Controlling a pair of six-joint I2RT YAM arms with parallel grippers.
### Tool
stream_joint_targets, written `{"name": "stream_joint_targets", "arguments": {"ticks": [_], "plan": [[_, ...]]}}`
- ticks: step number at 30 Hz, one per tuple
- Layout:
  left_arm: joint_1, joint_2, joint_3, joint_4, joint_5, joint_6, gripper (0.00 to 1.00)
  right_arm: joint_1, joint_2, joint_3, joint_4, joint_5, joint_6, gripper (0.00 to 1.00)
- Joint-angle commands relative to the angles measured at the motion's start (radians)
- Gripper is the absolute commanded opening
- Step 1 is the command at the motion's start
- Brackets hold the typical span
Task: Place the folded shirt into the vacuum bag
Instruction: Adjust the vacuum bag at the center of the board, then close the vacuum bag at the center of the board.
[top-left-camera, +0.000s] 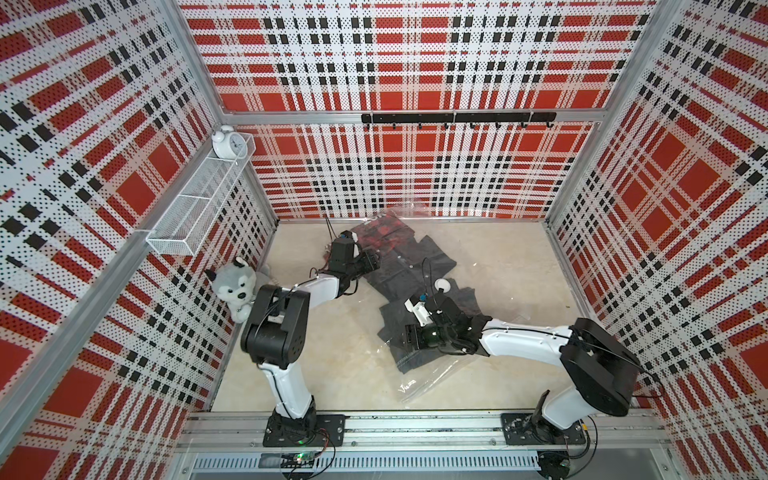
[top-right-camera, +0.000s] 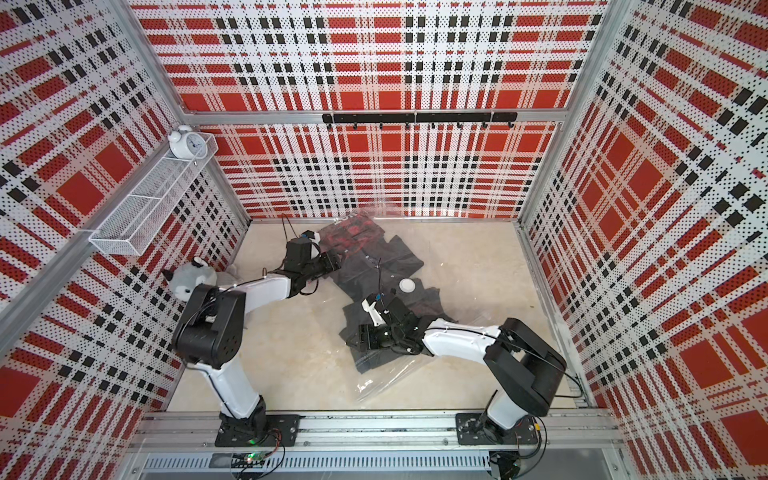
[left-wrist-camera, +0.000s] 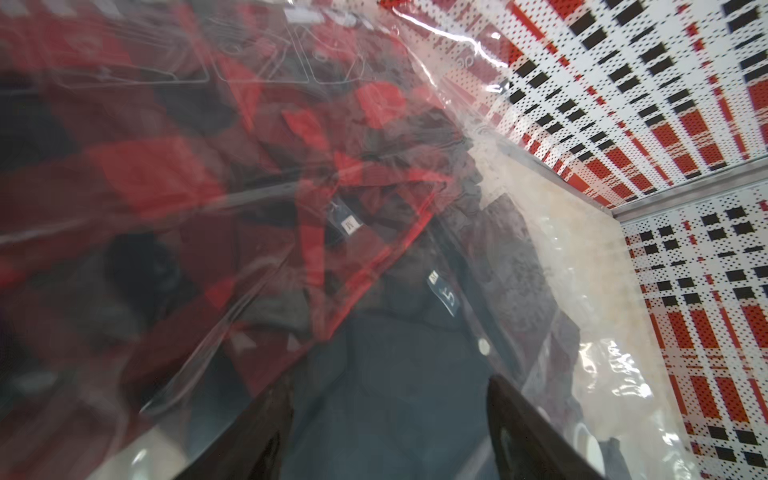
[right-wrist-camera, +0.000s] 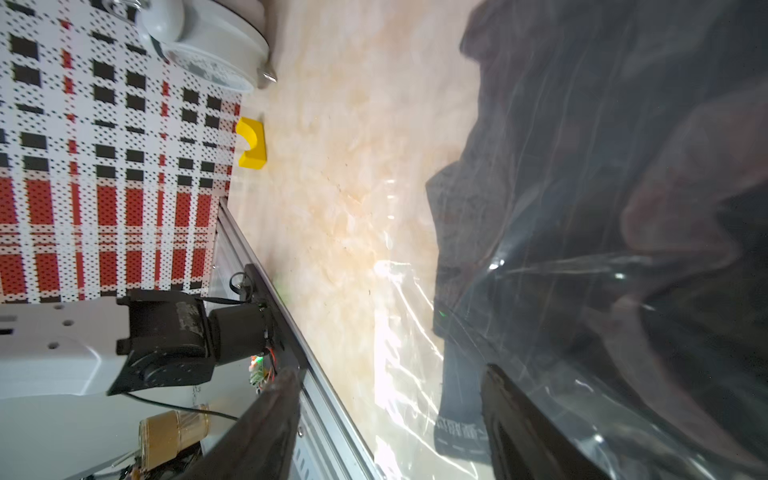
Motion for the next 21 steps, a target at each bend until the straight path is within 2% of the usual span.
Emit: {"name": "stream_joint_targets", "arguments": {"ticks": [1,6,11,15,21], "plan": [[-0.062,-0.096,-0.052,-0.069,-0.084,0.054,0.76,-0.066,-0.111,0.016,-0.149,0.078,-0.027,0.73],[-0.241,-0.151,-0.058,-0.114,-0.170,0.086,0.77,-0.266,-0.291,-0.044,-0.329,0.167,-0.090,0.74],[-0.482,-0.115,0.027,-0.153,-0.247,0.166,0.79,-0.581,-0.451,-0.107,-0.437,0.162,-0.183,0.75],[-0.660,-0.043,0.115,-0.173,-0.262,0.254,0.83,-0.848,-0.472,-0.149,-0.434,0.086,-0.254,0.75],[-0.849,0.087,0.241,-0.241,-0.293,0.331,0.90,-1.099,-0.412,-0.192,-0.379,0.011,-0.315,0.76]]}}
